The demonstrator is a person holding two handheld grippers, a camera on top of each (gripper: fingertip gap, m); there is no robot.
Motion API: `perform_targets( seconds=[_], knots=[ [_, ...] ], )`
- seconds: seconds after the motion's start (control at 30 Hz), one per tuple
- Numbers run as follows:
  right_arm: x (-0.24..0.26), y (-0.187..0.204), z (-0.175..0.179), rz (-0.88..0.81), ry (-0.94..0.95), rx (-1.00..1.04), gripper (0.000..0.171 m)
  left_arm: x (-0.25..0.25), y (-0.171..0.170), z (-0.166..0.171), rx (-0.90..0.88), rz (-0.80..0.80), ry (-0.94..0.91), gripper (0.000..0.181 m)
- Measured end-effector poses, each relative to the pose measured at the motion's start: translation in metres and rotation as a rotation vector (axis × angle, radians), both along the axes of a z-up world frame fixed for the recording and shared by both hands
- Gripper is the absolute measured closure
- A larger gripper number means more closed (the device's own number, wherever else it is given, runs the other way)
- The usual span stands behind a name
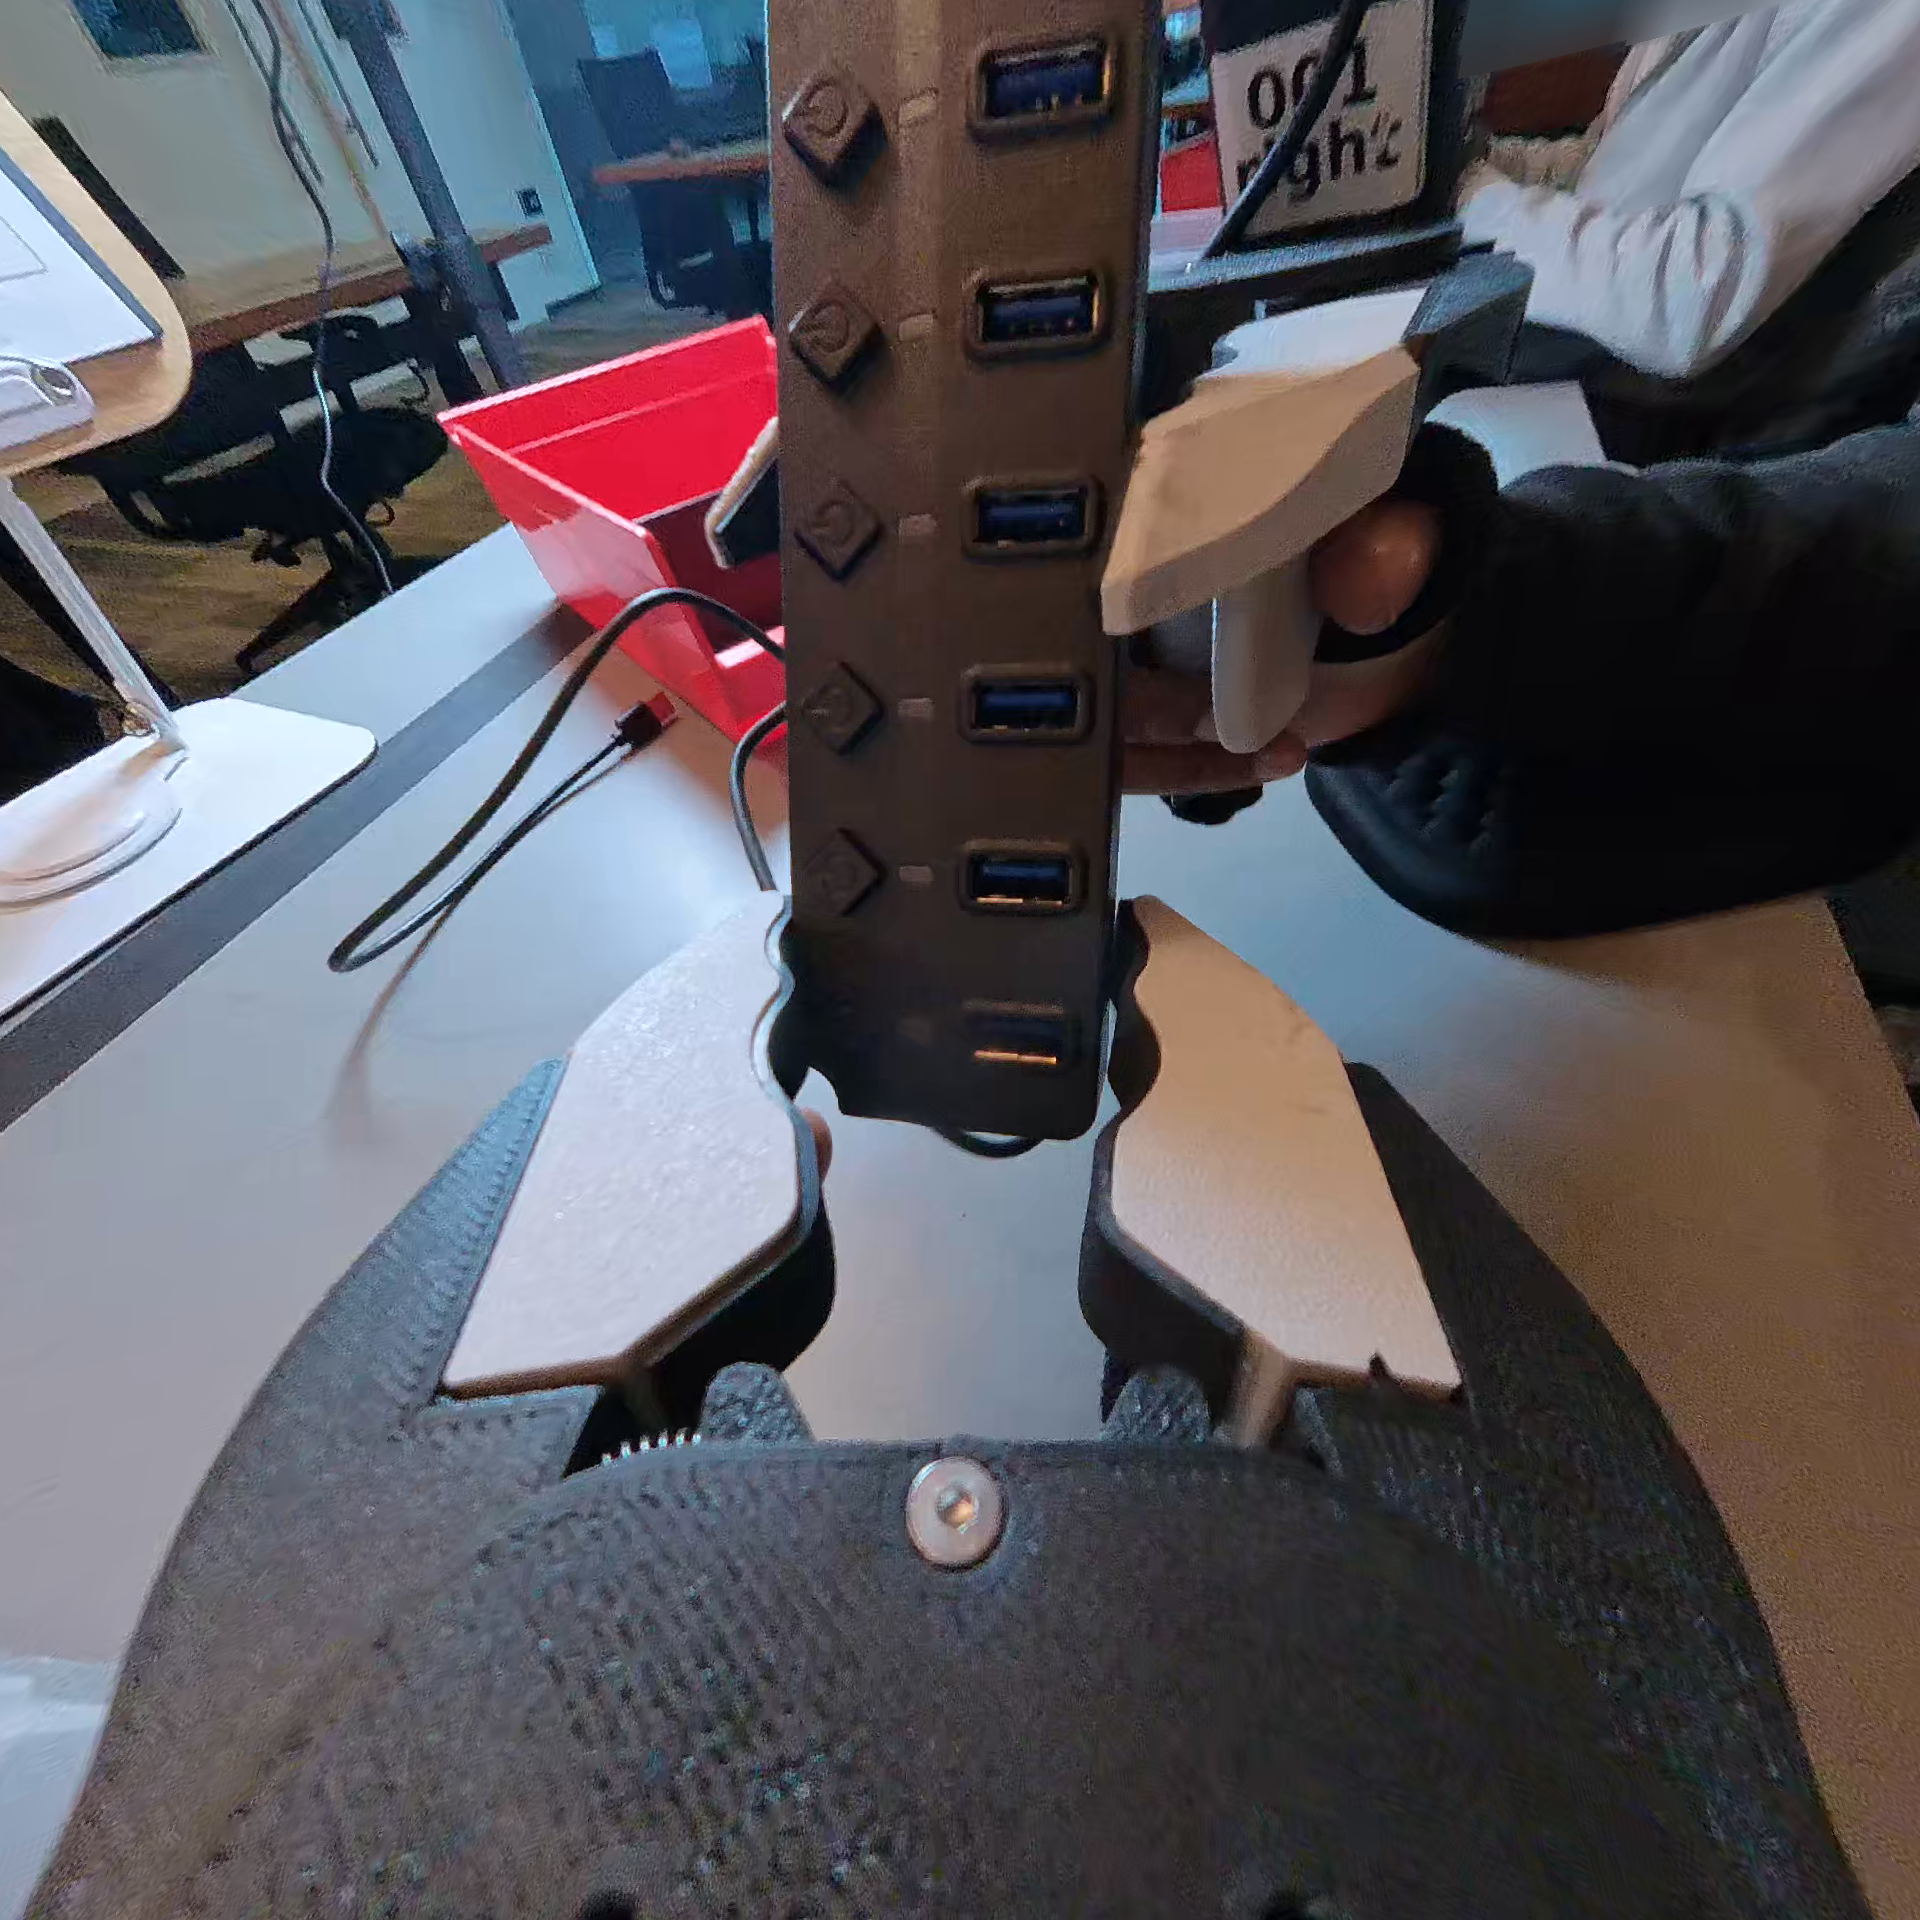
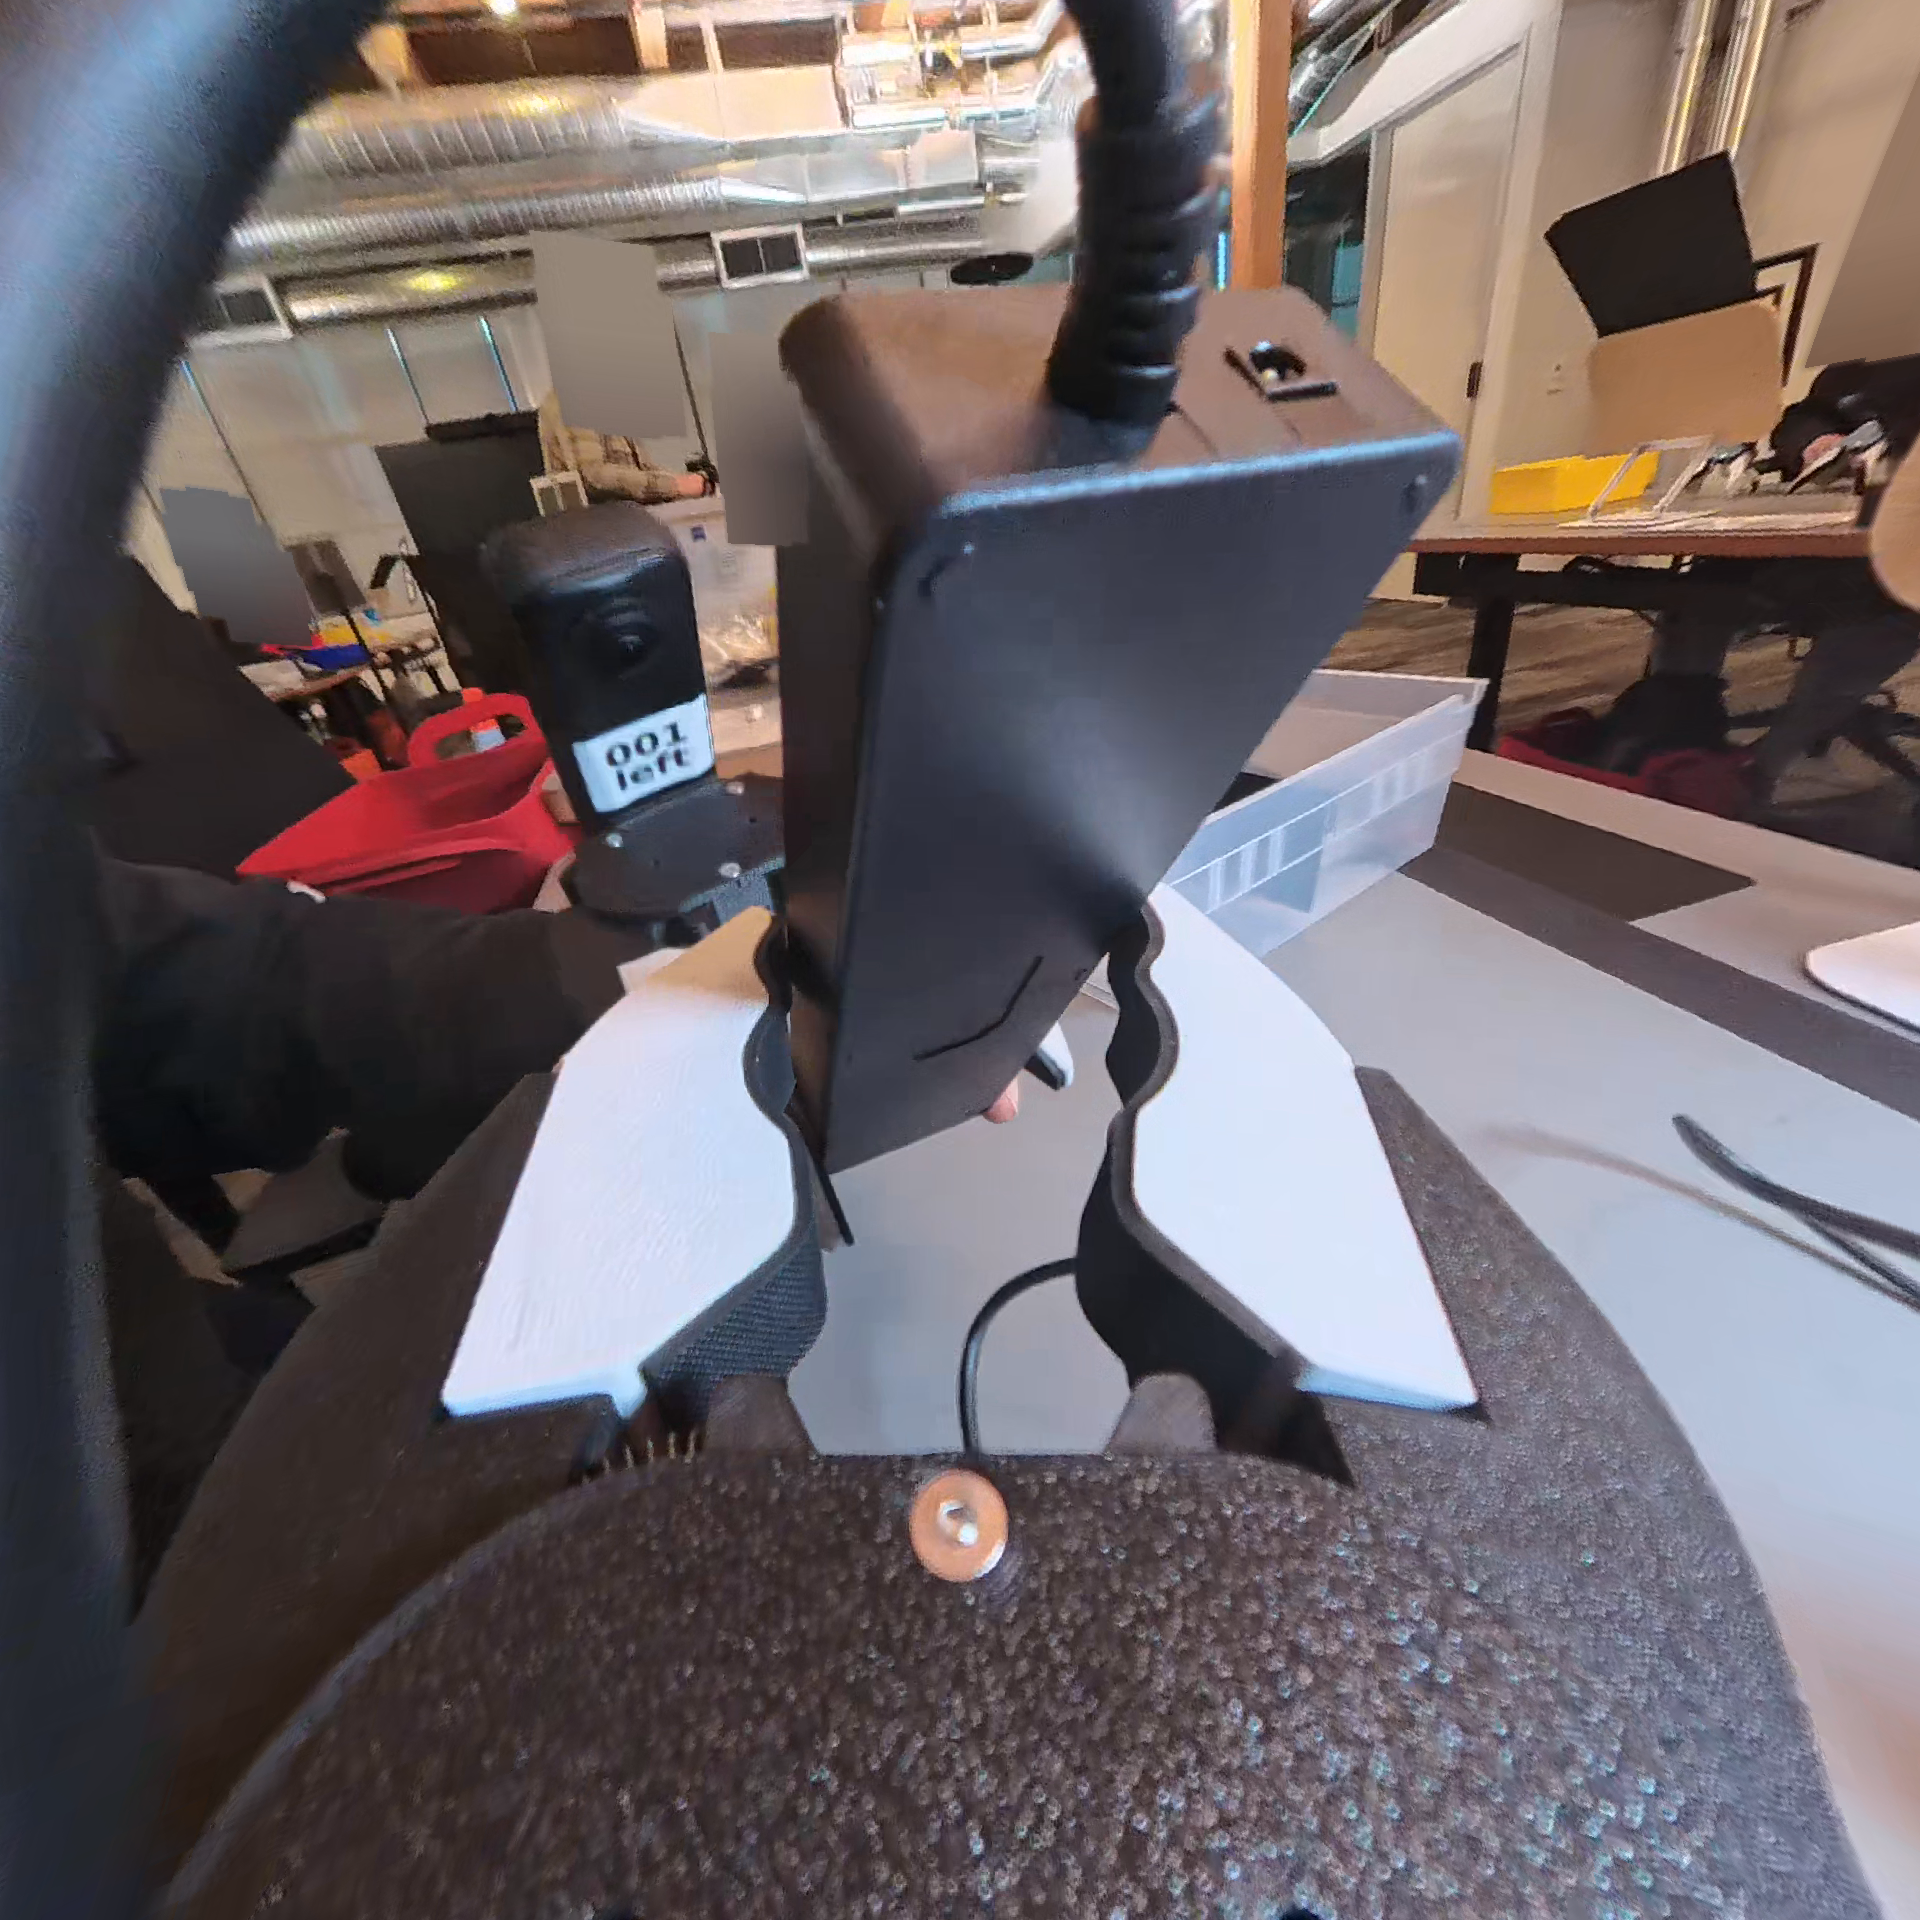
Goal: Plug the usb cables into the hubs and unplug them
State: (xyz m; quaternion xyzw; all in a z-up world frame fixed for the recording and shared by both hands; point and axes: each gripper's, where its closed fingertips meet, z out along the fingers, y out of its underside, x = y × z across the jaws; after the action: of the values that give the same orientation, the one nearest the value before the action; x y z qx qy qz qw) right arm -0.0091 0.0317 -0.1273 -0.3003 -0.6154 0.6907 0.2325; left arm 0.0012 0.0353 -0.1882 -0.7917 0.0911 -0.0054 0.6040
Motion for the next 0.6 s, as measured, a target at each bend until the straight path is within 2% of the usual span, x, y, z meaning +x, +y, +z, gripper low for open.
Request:
perform_targets(
  seconds=[0.17, 0.3, 0.37, 0.53, 0.57, 0.6],
  knots=[
    [0.002, -0.004, -0.005, 0.042, -0.027, 0.035, 0.113, -0.007, -0.005, -0.01, -0.088, 0.013, 0.121, 0.125],
    [0.011, -0.017, -0.017, 0.131, -0.036, 0.138, 0.091, 0.004, -0.011, -0.029, -0.236, -0.068, 0.174, 0.124],
    [0.017, -0.023, -0.021, 0.167, -0.02, 0.194, 0.087, 0.01, -0.017, -0.039, -0.324, -0.115, 0.168, 0.124],
    [0.021, -0.033, -0.025, 0.178, -0.002, 0.26, 0.088, 0.025, -0.028, -0.064, -0.504, -0.199, 0.075, 0.125],
    [0.021, -0.033, -0.029, 0.176, -0.008, 0.281, 0.092, 0.024, -0.029, -0.064, -0.512, -0.192, 0.069, 0.125],
    [0.021, -0.033, -0.031, 0.176, -0.007, 0.283, 0.105, 0.021, -0.03, -0.063, -0.52, -0.179, 0.065, 0.125]
  ],
)
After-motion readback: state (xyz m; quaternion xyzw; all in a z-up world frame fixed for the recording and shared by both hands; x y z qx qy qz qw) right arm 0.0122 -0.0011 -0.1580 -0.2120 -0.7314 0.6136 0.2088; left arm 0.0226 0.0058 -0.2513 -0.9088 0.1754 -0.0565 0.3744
